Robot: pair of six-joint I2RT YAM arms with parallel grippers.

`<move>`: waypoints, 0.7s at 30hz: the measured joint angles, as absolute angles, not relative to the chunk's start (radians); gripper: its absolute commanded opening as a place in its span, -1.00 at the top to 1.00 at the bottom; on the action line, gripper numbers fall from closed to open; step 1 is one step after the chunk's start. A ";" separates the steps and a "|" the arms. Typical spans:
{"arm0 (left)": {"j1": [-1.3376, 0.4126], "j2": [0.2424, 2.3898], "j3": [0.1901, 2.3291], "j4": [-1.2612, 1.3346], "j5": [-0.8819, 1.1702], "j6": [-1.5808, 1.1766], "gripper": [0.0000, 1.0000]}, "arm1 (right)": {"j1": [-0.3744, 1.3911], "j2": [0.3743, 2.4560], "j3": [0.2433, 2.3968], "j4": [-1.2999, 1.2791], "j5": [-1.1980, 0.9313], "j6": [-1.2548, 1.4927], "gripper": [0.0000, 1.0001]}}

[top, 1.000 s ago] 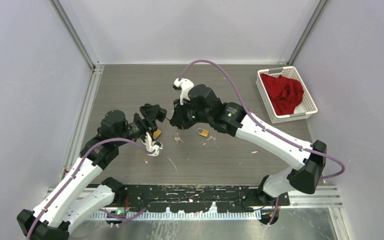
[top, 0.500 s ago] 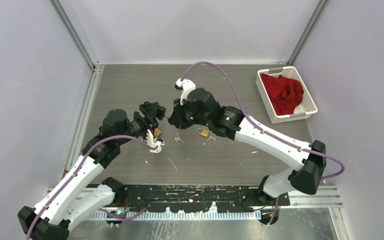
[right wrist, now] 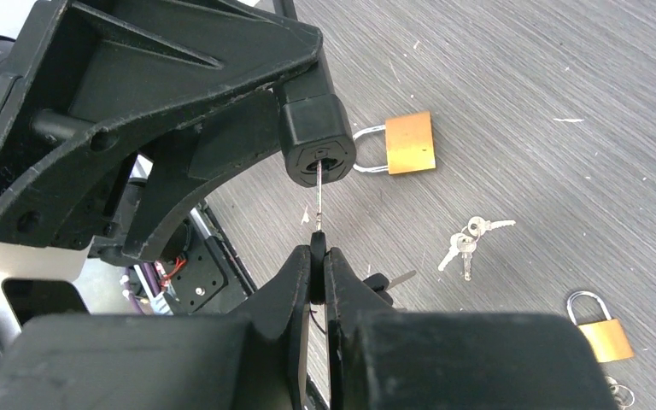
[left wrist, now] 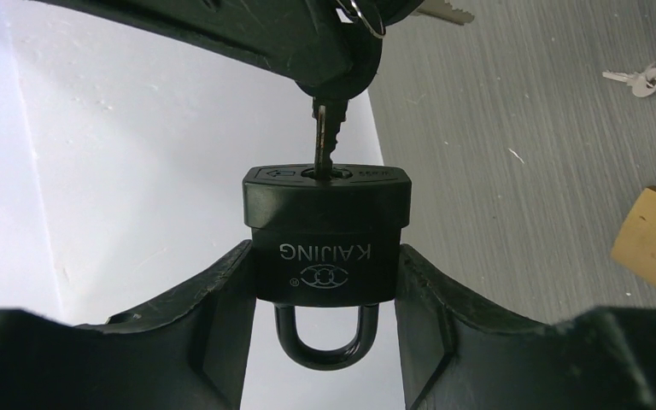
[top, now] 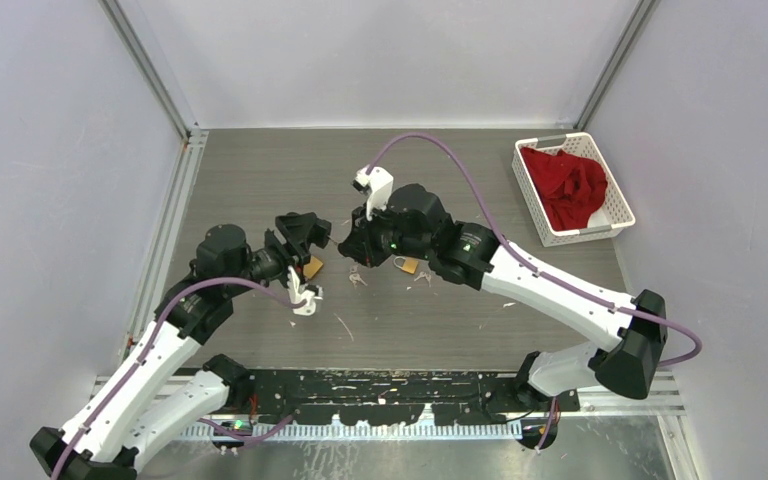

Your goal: Unlock with the key

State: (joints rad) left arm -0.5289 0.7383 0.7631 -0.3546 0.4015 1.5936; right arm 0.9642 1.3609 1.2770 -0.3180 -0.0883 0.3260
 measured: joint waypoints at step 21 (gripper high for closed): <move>-0.527 0.739 0.762 -0.368 0.383 1.691 1.00 | 0.974 1.394 1.310 -0.346 -0.038 0.370 0.98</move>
